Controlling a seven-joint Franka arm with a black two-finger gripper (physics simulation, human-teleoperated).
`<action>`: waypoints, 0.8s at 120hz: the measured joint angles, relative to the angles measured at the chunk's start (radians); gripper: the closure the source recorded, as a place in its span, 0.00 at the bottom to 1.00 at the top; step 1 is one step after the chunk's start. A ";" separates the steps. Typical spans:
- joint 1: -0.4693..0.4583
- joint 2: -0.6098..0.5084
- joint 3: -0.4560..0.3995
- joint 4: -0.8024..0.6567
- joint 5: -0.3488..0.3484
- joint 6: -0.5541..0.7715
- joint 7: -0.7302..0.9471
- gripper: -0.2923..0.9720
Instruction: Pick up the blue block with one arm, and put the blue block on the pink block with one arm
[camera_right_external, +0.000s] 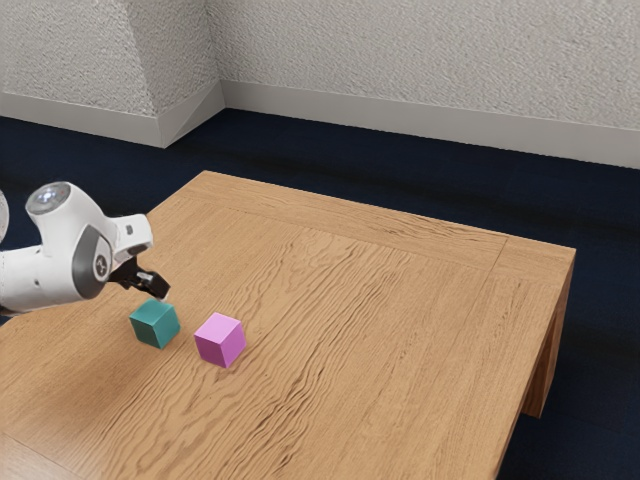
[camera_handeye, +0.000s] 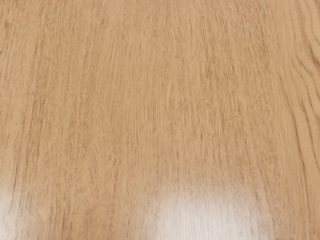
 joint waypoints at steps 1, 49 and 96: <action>0.000 0.001 -0.001 -0.001 -0.002 0.003 0.002 0.27; 0.003 0.002 -0.023 -0.070 -0.093 0.062 0.082 0.27; 0.015 0.028 -0.065 -0.070 -0.254 0.072 0.124 0.30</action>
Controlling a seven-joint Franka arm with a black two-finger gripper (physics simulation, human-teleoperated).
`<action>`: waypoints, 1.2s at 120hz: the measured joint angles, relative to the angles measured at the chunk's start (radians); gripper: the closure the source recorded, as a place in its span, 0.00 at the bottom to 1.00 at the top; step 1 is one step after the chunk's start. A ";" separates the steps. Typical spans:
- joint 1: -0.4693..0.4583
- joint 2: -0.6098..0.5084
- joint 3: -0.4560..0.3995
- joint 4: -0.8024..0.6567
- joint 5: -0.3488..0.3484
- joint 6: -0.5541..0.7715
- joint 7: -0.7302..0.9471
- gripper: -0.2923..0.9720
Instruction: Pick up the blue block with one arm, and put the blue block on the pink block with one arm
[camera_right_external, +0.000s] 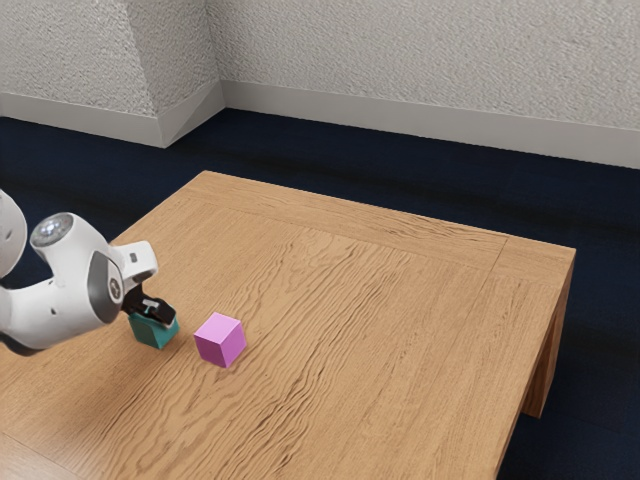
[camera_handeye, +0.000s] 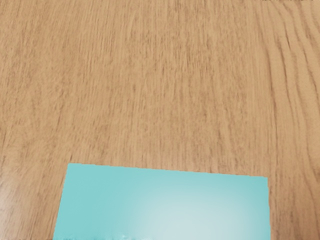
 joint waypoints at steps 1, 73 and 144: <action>0.000 0.000 0.000 0.000 -0.002 0.000 0.001 0.30; -0.022 -0.055 -0.008 0.001 -0.036 0.019 0.104 0.49; -0.231 -0.265 -0.024 -0.069 -0.133 -0.080 0.113 0.50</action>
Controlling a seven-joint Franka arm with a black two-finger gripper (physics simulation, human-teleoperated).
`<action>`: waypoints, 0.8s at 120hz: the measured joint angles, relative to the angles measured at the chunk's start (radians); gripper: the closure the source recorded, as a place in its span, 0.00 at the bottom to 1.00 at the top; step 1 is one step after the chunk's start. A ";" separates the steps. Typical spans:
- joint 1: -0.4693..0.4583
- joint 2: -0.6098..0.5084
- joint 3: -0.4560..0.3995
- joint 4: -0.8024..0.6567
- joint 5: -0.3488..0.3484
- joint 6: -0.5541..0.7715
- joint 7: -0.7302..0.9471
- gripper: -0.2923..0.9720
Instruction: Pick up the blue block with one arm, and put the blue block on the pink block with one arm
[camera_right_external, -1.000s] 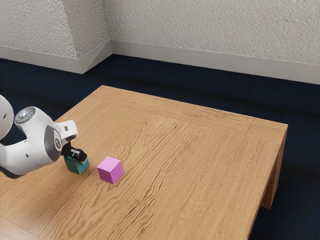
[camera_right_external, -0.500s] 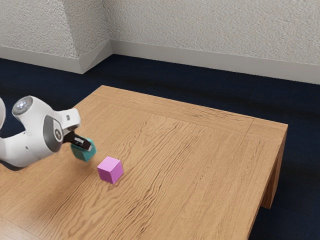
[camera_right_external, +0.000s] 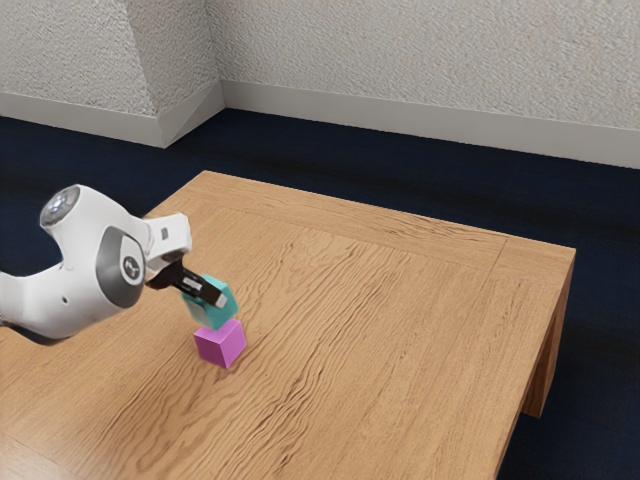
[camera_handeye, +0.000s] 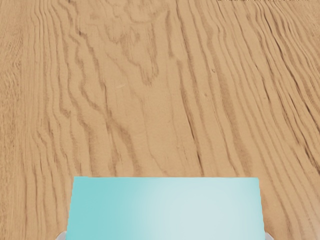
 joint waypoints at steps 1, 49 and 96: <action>-0.002 0.000 0.000 0.000 -0.002 0.000 -0.001 0.50; 0.002 0.004 0.003 0.000 -0.028 -0.005 -0.024 0.43; 0.081 -0.017 0.095 0.423 0.255 -0.419 -0.067 0.28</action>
